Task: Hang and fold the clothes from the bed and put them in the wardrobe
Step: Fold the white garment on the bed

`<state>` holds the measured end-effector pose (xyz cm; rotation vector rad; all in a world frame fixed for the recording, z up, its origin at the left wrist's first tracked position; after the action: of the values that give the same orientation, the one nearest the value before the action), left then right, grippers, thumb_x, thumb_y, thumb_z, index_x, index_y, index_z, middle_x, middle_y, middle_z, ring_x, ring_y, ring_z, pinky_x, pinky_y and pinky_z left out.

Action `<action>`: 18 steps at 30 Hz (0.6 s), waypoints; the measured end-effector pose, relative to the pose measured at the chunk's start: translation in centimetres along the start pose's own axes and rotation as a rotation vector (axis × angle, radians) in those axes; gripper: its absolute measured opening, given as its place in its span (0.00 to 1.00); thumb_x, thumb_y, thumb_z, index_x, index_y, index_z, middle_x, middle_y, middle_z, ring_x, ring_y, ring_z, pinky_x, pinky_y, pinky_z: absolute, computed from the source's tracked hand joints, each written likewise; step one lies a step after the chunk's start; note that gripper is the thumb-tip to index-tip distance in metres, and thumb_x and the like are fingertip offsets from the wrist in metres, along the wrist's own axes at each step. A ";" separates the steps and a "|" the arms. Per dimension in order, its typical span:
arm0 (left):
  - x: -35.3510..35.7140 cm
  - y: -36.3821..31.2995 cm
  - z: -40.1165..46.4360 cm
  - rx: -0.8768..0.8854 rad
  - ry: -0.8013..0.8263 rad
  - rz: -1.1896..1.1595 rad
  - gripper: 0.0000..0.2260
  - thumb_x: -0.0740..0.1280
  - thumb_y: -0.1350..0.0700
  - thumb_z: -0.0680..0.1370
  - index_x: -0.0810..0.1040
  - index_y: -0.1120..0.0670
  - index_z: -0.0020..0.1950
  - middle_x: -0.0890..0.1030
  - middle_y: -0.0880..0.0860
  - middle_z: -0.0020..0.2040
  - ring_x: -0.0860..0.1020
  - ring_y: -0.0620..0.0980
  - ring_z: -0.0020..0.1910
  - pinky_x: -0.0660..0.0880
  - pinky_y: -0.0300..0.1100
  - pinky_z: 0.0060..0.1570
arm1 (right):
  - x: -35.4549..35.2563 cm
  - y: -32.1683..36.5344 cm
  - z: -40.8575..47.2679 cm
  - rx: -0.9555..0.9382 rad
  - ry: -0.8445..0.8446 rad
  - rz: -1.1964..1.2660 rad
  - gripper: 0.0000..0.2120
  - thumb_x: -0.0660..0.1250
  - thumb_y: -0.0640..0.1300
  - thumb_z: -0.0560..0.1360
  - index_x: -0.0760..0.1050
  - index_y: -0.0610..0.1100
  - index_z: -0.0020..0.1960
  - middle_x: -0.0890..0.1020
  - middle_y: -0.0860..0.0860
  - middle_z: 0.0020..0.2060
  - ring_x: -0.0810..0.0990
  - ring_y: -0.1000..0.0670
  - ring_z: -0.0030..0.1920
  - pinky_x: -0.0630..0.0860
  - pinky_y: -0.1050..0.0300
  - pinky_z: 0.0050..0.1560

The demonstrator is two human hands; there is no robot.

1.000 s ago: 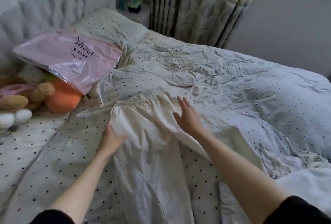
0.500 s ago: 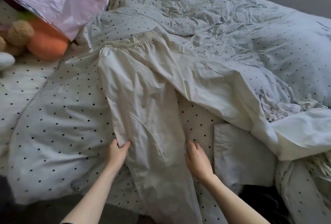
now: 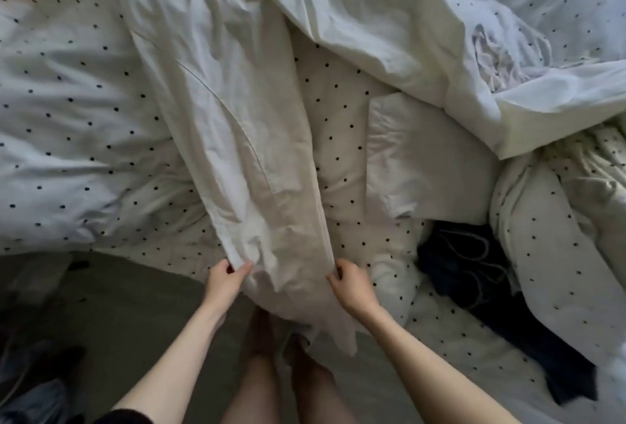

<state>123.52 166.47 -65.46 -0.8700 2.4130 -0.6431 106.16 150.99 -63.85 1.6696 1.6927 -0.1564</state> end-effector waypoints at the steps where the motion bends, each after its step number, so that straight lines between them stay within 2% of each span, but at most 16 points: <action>1: 0.2 0.6 -0.5 0.002 0.005 0.004 0.07 0.68 0.59 0.77 0.78 0.59 0.53 0.81 0.55 0.47 0.78 0.50 0.44 0.73 0.41 0.41 | 0.2 -0.2 -0.3 -0.003 -0.017 0.008 0.06 0.61 0.44 0.77 0.72 0.42 0.45 0.79 0.44 0.41 0.78 0.42 0.46 0.70 0.53 0.41; 4: 0.9 1.9 -2.0 0.002 0.015 0.043 0.06 0.68 0.58 0.77 0.77 0.58 0.53 0.81 0.55 0.48 0.78 0.51 0.47 0.72 0.41 0.45 | 0.6 -0.8 -1.1 0.002 -0.025 0.025 0.10 0.57 0.47 0.78 0.69 0.43 0.41 0.77 0.45 0.39 0.77 0.41 0.45 0.68 0.52 0.41; 7: 1.2 2.8 -3.8 0.017 0.045 0.083 0.07 0.68 0.59 0.77 0.76 0.58 0.54 0.80 0.54 0.50 0.77 0.51 0.50 0.70 0.40 0.47 | 1.1 -1.7 -2.5 0.020 0.015 0.014 0.13 0.53 0.50 0.79 0.72 0.43 0.51 0.81 0.43 0.48 0.77 0.39 0.51 0.71 0.49 0.53; 10: 1.5 3.9 -5.1 0.006 0.129 0.156 0.13 0.67 0.59 0.77 0.75 0.61 0.60 0.79 0.55 0.54 0.77 0.52 0.52 0.71 0.41 0.50 | 1.1 -3.0 -4.2 0.005 0.031 -0.079 0.15 0.59 0.51 0.77 0.71 0.45 0.61 0.80 0.45 0.53 0.77 0.41 0.54 0.71 0.47 0.57; 12: 1.8 4.2 -5.6 -0.001 0.164 0.182 0.14 0.66 0.61 0.77 0.74 0.63 0.62 0.79 0.57 0.56 0.77 0.52 0.52 0.72 0.42 0.51 | 0.4 -4.0 -5.1 0.025 0.009 -0.061 0.12 0.62 0.49 0.75 0.72 0.47 0.57 0.80 0.48 0.49 0.78 0.44 0.52 0.72 0.49 0.55; 15: 2.5 3.6 -6.3 0.008 0.252 0.210 0.14 0.65 0.62 0.78 0.75 0.64 0.62 0.79 0.59 0.58 0.78 0.53 0.54 0.73 0.45 0.55 | -1.9 -4.5 -6.4 0.056 -0.107 0.018 0.06 0.63 0.49 0.73 0.74 0.47 0.47 0.80 0.50 0.41 0.78 0.46 0.44 0.73 0.52 0.44; 17: 3.0 2.8 -6.8 0.005 0.340 0.367 0.13 0.64 0.61 0.78 0.75 0.64 0.62 0.79 0.58 0.58 0.77 0.53 0.55 0.72 0.40 0.52 | -3.7 -4.6 -7.9 0.056 -0.179 0.030 0.08 0.63 0.50 0.73 0.74 0.44 0.43 0.79 0.48 0.39 0.77 0.45 0.42 0.73 0.51 0.40; 18: 3.2 2.4 -7.0 0.007 0.402 0.517 0.13 0.64 0.59 0.79 0.76 0.63 0.61 0.79 0.58 0.57 0.77 0.54 0.55 0.71 0.38 0.49 | -4.6 -4.7 -8.6 0.045 -0.207 0.007 0.09 0.63 0.49 0.73 0.73 0.43 0.44 0.80 0.46 0.40 0.77 0.44 0.43 0.72 0.51 0.40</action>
<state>116.18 167.79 -62.35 -0.0873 2.8244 -0.6633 97.85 151.38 -56.89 1.6314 1.5386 -0.3542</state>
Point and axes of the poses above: each hand's wrist, its own z-axis towards the middle knuckle, its own x-axis out of the palm, y = z × x, the point moved 3 cm from there along z, towards the middle knuckle
